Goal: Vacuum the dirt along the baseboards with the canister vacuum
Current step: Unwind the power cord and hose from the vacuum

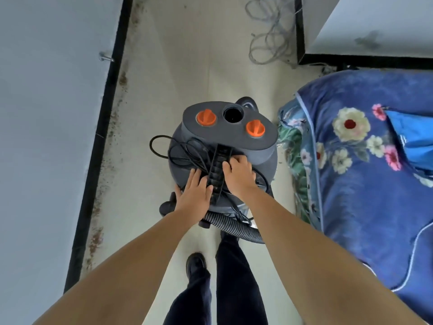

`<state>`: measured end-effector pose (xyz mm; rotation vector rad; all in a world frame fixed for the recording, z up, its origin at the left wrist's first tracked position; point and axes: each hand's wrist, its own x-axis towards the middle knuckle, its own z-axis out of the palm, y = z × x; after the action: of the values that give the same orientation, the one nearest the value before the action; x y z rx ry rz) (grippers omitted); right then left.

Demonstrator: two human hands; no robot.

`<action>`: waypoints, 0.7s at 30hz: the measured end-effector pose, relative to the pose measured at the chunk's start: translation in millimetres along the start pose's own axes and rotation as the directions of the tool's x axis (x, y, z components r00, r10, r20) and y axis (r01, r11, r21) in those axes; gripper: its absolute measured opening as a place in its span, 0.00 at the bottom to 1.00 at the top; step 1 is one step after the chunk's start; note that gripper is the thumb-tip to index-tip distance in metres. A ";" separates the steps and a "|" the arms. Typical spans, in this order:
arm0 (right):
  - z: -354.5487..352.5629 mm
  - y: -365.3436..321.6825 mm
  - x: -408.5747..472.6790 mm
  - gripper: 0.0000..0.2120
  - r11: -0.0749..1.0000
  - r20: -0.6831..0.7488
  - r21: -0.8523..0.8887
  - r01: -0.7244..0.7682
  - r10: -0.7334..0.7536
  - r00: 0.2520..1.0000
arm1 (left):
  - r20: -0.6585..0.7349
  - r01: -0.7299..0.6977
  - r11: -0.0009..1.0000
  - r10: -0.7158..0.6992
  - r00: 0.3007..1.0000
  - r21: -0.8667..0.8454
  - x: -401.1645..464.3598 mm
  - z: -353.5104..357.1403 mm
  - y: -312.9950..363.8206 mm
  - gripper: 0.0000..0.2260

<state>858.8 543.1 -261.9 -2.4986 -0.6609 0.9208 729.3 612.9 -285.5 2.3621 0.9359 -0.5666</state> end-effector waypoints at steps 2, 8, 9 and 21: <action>13.0 7.4 -28.3 0.19 1.000 0.022 -0.008 -0.002 0.002 1.000 | 0.012 -0.007 1.000 0.007 1.000 -0.013 -27.2 14.8 -5.8 0.21; 58.0 25.4 -107.2 0.18 0.999 0.020 -0.039 0.010 -0.009 1.000 | -0.011 0.012 1.000 -0.012 1.000 0.000 -105.4 64.1 -34.1 0.22; 66.0 28.3 -121.5 0.18 0.999 0.020 -0.042 0.015 -0.014 1.000 | -0.008 0.013 1.000 -0.013 1.000 -0.008 -119.0 73.1 -38.2 0.22; 151.4 71.8 -291.3 0.18 1.000 -0.025 -0.010 0.021 -0.021 0.999 | 0.016 -0.005 1.000 0.005 1.000 -0.031 -280.2 163.8 -80.8 0.21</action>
<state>580.9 354.2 -261.3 -2.5028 -0.6844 0.8796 453.1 424.2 -283.1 2.3287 0.9250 -0.5640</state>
